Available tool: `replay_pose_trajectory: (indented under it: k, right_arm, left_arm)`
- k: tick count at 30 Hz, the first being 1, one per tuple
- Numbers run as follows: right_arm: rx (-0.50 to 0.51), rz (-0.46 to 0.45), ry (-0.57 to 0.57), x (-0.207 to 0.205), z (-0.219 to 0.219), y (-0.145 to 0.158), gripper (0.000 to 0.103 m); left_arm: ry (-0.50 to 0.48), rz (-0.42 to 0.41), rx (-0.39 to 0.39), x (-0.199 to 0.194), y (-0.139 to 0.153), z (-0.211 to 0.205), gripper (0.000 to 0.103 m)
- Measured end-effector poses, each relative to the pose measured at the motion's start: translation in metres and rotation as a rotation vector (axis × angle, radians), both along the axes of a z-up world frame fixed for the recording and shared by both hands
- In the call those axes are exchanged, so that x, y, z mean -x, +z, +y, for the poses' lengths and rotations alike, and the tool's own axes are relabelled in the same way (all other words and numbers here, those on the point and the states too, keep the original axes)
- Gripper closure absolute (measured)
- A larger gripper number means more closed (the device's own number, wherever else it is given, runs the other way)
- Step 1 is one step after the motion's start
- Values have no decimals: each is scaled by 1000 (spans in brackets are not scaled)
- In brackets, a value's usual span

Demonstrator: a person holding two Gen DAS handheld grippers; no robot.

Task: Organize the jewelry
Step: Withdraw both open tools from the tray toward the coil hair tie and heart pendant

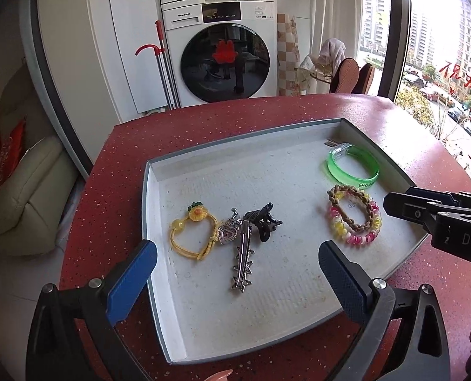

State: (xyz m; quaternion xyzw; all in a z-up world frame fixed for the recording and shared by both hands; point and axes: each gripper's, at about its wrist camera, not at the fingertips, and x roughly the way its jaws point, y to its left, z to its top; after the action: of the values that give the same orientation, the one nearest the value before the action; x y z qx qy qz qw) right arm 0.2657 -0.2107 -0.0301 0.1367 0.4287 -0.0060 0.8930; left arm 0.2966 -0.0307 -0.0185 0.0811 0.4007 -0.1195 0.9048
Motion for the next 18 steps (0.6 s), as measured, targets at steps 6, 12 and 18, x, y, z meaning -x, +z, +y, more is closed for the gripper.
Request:
replay_pose_trajectory:
  k: [6, 12, 18]
  right_arm:
    - [-21, -50, -25, 8, -4, 7, 0]
    - [-32, -52, -12, 14, -3, 11, 0]
    - [-16, -32, 26, 21, 6, 13, 0]
  left_arm:
    - [18, 2, -12, 5, -1, 4, 0]
    - [23, 2, -19, 10, 0, 5, 0]
    - [22, 4, -21, 22, 2, 8, 0]
